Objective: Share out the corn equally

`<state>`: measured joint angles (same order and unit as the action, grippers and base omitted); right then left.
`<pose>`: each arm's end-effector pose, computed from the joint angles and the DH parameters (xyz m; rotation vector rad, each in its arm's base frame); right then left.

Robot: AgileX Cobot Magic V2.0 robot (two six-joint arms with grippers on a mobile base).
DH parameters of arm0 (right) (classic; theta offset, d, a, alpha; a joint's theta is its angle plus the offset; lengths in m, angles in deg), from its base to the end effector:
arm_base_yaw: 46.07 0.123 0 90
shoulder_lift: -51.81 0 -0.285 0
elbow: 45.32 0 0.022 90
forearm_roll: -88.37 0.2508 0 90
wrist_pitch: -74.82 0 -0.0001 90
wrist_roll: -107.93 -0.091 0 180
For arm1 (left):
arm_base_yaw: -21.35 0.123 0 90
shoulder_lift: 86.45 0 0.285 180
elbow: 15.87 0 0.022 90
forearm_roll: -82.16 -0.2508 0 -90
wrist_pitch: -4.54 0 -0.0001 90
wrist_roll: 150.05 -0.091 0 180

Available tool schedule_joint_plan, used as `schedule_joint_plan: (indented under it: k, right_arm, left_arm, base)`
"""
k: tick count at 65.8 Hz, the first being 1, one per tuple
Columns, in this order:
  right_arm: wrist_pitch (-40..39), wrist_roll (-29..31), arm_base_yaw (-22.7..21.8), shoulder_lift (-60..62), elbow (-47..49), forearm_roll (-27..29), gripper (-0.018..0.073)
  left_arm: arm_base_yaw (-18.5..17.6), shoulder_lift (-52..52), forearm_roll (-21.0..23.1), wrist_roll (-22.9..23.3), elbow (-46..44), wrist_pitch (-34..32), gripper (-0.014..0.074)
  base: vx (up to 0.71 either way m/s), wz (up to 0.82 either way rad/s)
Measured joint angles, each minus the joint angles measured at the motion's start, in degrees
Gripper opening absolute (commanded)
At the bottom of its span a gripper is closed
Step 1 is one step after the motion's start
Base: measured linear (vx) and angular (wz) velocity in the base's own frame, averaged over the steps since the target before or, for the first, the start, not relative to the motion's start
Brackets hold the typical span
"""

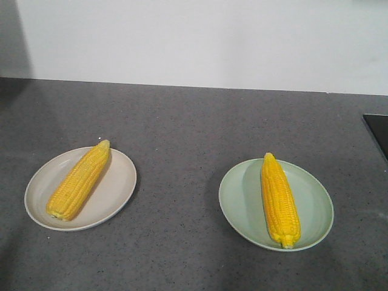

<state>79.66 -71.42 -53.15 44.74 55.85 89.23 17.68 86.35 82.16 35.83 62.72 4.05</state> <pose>0.0563 -0.0069 0.1967 0.0997 1.5813 -0.0928 0.0563 -0.0036 0.2064 -0.0287 1.4899 -0.1347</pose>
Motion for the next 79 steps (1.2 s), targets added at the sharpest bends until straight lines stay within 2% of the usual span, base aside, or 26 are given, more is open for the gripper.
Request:
schedule_joint_plan:
  k: [79]
  right_arm:
    - [0.4, 0.0, 0.0, 0.0, 0.0, 0.0, -0.0001]
  left_arm:
    - [0.0, 0.0, 0.0, 0.0, 0.0, 0.0, -0.0006]
  base:
    - [0.0, 0.0]
